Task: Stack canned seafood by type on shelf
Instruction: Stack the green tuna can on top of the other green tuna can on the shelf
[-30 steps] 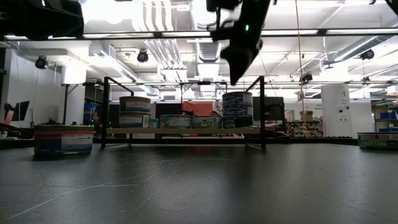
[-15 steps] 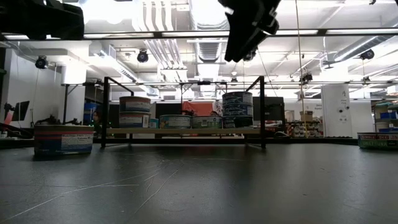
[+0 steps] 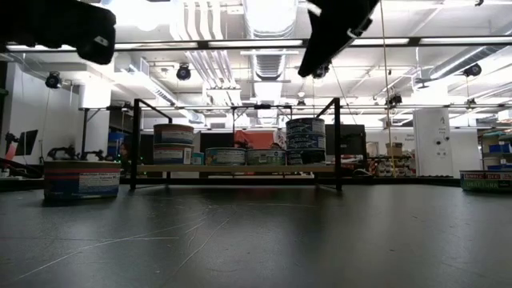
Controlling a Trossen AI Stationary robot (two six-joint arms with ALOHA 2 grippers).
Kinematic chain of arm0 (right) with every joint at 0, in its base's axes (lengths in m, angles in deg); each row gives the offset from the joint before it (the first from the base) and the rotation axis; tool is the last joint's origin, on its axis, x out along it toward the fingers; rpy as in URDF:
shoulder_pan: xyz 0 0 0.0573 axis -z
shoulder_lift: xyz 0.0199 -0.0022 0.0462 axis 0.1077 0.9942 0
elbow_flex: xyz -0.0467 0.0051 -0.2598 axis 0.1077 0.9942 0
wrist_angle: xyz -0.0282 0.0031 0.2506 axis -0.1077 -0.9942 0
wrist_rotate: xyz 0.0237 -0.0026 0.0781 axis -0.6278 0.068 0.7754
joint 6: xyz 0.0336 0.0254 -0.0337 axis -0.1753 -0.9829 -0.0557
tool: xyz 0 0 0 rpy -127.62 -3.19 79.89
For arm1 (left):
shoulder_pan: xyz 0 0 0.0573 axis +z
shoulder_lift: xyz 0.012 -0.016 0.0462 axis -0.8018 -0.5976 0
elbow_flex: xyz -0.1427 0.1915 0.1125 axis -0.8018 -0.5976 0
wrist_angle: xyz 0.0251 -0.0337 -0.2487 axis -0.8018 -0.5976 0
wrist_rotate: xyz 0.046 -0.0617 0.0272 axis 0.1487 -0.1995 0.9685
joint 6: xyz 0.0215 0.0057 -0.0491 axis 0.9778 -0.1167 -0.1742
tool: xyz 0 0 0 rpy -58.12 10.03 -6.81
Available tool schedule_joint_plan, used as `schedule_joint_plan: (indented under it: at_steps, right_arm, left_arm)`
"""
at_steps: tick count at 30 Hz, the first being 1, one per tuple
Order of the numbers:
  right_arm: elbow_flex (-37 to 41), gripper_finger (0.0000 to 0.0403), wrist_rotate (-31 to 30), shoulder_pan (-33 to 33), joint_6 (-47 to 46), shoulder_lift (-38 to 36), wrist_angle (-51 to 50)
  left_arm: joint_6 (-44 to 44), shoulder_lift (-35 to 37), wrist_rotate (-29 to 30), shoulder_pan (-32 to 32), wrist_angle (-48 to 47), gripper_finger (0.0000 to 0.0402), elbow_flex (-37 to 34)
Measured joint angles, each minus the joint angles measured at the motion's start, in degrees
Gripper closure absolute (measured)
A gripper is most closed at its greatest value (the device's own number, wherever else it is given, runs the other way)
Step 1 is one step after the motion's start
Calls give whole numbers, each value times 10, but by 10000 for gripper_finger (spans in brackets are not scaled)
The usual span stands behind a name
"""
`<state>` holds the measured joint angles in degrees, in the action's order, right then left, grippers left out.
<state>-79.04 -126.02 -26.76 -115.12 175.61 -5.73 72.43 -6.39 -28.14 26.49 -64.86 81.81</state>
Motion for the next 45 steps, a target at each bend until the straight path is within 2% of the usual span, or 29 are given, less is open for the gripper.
schedule_joint_plan:
  at_steps: [5,8,15,20,26,28,30,36,45]
  right_arm:
    - [32,310,9,2,2,0,19]
    - [57,320,14,2,-2,0,20]
    - [103,341,99,17,-55,-12,5]
    - [109,350,174,41,-148,-32,-109]
    - [125,351,175,82,-311,-57,-337]
    - [142,351,171,102,-353,-71,-378]
    - [165,350,174,122,-376,-89,-385]
    - [253,351,223,189,-395,-152,-363]
    - [360,351,245,256,-390,-217,-280]
  left_arm:
    - [-4,-72,0,0,165,401,-15]
    - [-4,-115,0,0,228,401,-15]
    - [-20,-198,0,0,342,401,-15]
    - [-32,-257,0,0,409,401,-12]
    - [-29,-322,0,0,427,401,30]
    - [-14,-339,0,0,428,401,45]
    - [9,-351,6,0,427,401,53]
    - [10,-372,93,1,426,401,69]
    - [17,-380,95,0,425,401,69]
